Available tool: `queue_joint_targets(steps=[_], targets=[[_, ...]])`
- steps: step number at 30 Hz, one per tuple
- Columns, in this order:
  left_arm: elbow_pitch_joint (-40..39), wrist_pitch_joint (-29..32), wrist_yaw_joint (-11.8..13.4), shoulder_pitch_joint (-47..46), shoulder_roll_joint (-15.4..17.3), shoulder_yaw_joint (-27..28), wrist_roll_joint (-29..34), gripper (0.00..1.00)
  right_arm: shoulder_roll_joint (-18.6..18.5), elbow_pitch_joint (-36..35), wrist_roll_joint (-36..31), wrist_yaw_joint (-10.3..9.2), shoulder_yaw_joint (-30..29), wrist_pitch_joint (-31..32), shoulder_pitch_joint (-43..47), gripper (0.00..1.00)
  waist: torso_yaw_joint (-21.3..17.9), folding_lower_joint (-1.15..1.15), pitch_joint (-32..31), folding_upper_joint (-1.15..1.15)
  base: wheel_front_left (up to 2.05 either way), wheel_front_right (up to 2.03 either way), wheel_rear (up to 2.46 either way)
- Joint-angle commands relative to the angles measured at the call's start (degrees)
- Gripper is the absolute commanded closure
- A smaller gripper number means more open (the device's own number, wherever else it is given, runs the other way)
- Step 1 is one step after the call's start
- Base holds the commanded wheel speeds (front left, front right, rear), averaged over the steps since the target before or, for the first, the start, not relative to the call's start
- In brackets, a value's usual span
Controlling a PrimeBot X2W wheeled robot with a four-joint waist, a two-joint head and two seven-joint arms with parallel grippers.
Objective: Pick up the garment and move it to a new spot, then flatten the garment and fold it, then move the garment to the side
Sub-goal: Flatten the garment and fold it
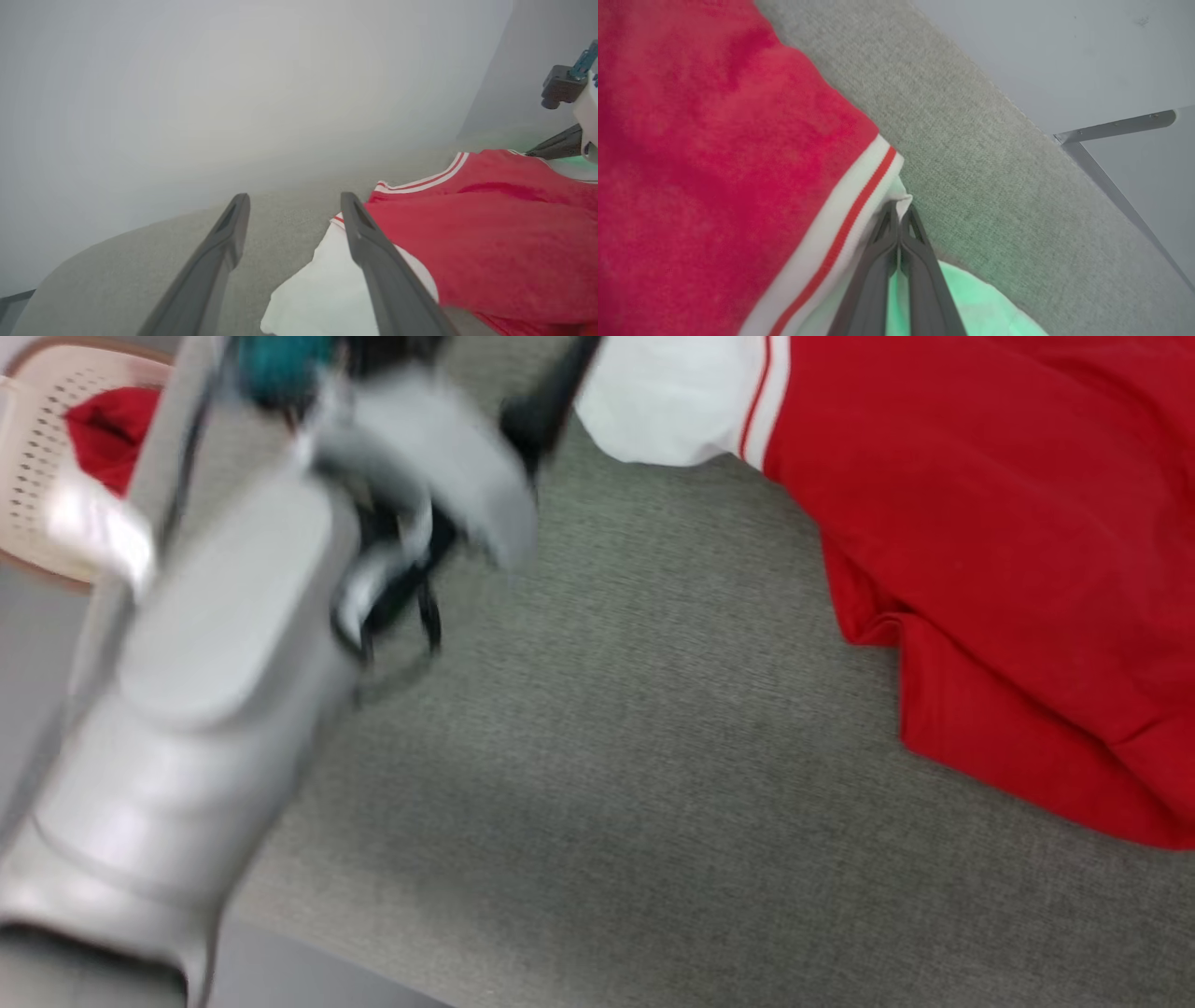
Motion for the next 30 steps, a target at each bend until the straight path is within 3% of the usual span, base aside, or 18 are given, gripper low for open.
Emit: queue_joint_targets(steps=[1,7,11,16,22,26,27,28,29,30], targets=[[2.1,1.0,-0.5,-2.3,-0.5,-0.4,-0.3,0.00,1.8,1.2,0.1,0.06,2.6,0.8,2.5,1.00,-1.5,0.00,1.6,0.00,0.00,0.00,0.00],[15.4,8.7,-1.6,-14.7,-4.2,-10.2,-4.8,0.00,3.6,1.9,1.3,0.06,5.2,0.4,-0.4,1.00,-3.1,0.00,4.1,0.00,0.00,0.00,0.00],[21.2,13.5,-1.6,-19.4,-4.4,-18.4,-10.0,0.00,3.9,2.3,1.9,0.05,7.1,0.0,-1.7,1.00,-3.8,0.00,5.3,0.00,0.00,0.00,0.00],[27.6,18.3,-1.6,-23.2,-4.2,-23.8,-16.6,0.00,4.7,2.5,2.8,0.06,9.7,-0.5,-2.9,1.00,-5.4,0.00,6.4,0.00,0.00,0.00,0.00],[28.9,26.7,-1.7,-23.2,-4.2,-27.0,-27.6,0.00,6.0,3.1,3.5,0.20,12.4,-1.3,-4.2,1.00,-6.8,0.00,6.7,0.00,0.00,0.00,0.00],[28.1,29.5,-1.7,-23.6,-3.4,-29.4,-31.4,0.00,6.7,3.6,4.0,0.20,13.7,-2.0,-5.4,1.00,-7.1,0.00,7.0,0.00,0.00,0.00,0.00],[27.9,29.5,-1.7,-23.5,-3.3,-29.9,-32.1,0.14,6.9,3.8,4.1,0.20,13.9,-2.2,-5.7,1.00,-7.1,0.00,7.0,0.00,0.00,0.00,0.00],[27.7,29.5,-1.7,-23.3,-3.2,-30.4,-32.8,0.55,7.2,3.9,4.3,0.20,14.0,-2.3,-5.9,1.00,-7.2,0.00,7.0,0.00,0.00,0.00,0.00],[27.5,29.6,-1.7,-23.1,-3.0,-31.0,-33.4,0.87,7.4,3.9,4.4,0.20,14.2,-2.8,-6.0,1.00,-7.3,0.00,7.0,0.00,0.00,0.00,0.00],[27.4,29.3,-1.7,-23.2,-2.7,-31.6,-33.8,1.00,7.6,3.9,4.6,0.20,14.3,-3.3,-6.3,1.00,-7.4,0.00,7.0,0.00,0.00,0.00,0.00]])
